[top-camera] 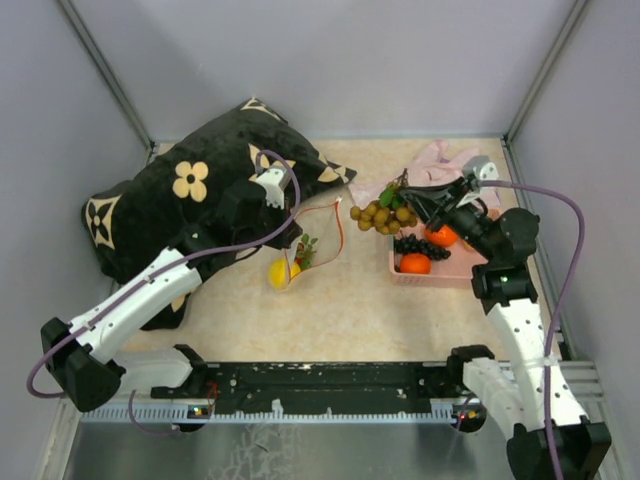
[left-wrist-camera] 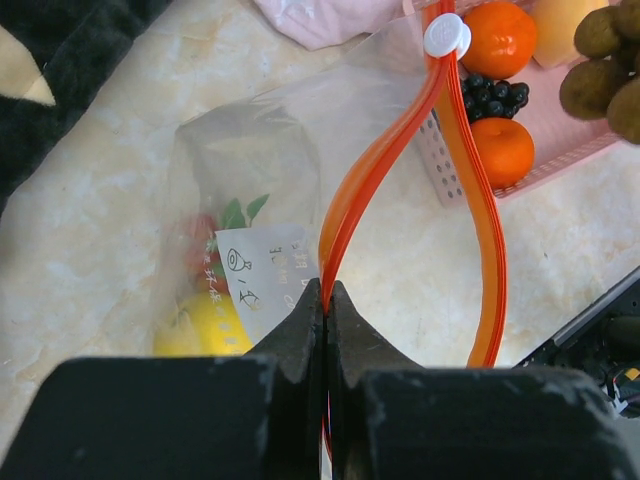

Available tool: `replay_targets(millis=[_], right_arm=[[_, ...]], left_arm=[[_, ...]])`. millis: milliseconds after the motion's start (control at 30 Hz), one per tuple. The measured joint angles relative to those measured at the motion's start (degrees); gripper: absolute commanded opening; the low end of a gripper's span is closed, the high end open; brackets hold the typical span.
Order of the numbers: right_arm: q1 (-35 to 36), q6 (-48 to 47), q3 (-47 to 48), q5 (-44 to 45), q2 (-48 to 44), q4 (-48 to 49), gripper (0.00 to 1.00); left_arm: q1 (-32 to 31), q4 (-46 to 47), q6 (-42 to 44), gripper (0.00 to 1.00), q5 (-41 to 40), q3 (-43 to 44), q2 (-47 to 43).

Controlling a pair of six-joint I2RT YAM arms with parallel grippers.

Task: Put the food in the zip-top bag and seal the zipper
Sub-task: Place the fake fruit in the zipper food storage bag.

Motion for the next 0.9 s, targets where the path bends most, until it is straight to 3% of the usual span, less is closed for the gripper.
replay_targets(millis=[367,900], right_arm=[[13.55,-3.82,5.22,-12.68,8.76,10.78,0.00],[16.68,5.90,9.38,-19.96,11.19,24.41,0.00]], left_arm=[[0.00,0.96,2.73,0.00,3.45,-0.33,-1.57],[0.00,0.96,3.08,0.00,4.02,-0.35,-0.90]])
